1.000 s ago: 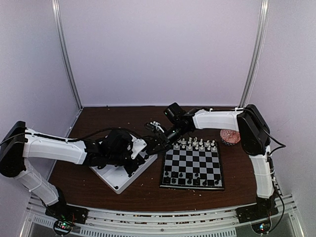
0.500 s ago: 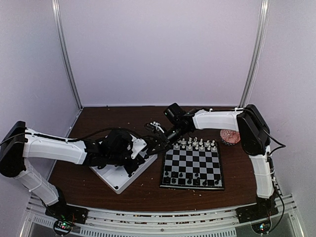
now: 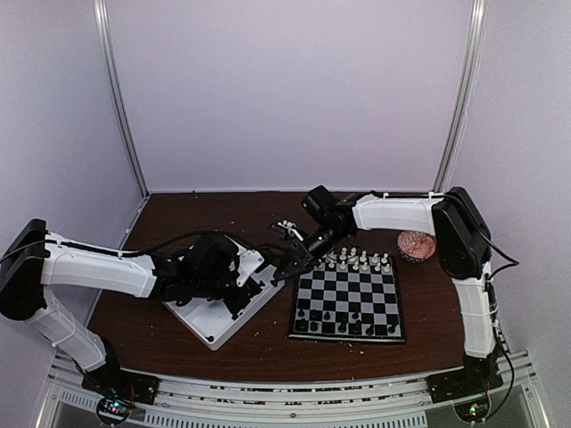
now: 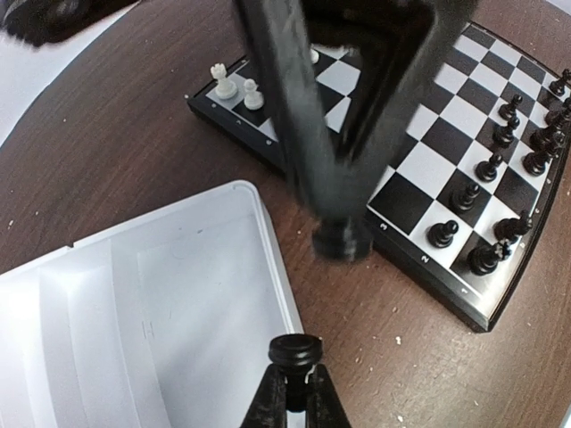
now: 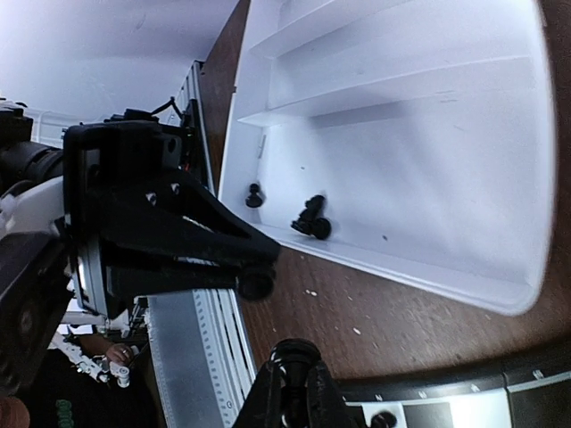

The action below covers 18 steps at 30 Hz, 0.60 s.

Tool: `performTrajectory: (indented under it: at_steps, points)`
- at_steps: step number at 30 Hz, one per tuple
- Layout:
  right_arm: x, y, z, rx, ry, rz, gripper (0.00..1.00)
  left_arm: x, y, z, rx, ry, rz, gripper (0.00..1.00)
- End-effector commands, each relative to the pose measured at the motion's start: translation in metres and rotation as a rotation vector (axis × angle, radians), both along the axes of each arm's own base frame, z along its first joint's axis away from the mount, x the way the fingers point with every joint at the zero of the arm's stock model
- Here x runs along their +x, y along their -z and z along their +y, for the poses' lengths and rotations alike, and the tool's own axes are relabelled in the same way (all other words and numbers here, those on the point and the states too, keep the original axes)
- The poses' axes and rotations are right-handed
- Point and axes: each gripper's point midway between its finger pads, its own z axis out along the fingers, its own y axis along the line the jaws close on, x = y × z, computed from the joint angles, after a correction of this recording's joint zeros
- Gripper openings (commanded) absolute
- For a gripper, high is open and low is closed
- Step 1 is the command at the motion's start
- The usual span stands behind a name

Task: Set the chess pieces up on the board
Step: Pick up the bishop from the chess pile, then place the bishop on f8.

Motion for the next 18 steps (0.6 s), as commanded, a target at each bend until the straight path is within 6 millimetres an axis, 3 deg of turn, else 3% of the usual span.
performTrajectory:
  at_steps: [1,6,12,16,18]
  points:
    - [0.016,-0.032,-0.057,-0.104,-0.014,-0.285,0.05,0.003,-0.008,0.004,-0.025,-0.03,-0.042,0.0]
    - [0.002,-0.032,-0.125,-0.3,-0.08,-0.527,0.05,0.009,-0.004,0.005,0.0,-0.052,-0.045,0.0]
    - [-0.033,-0.029,-0.184,-0.442,-0.126,-0.665,0.05,0.018,0.0,0.002,0.009,-0.09,-0.046,0.0]
    - [-0.051,-0.022,-0.211,-0.5,-0.138,-0.732,0.05,0.024,0.001,0.0,0.014,-0.107,-0.05,0.0]
    - [-0.056,-0.02,-0.212,-0.505,-0.141,-0.778,0.06,0.026,0.002,0.001,0.015,-0.118,-0.051,0.0]
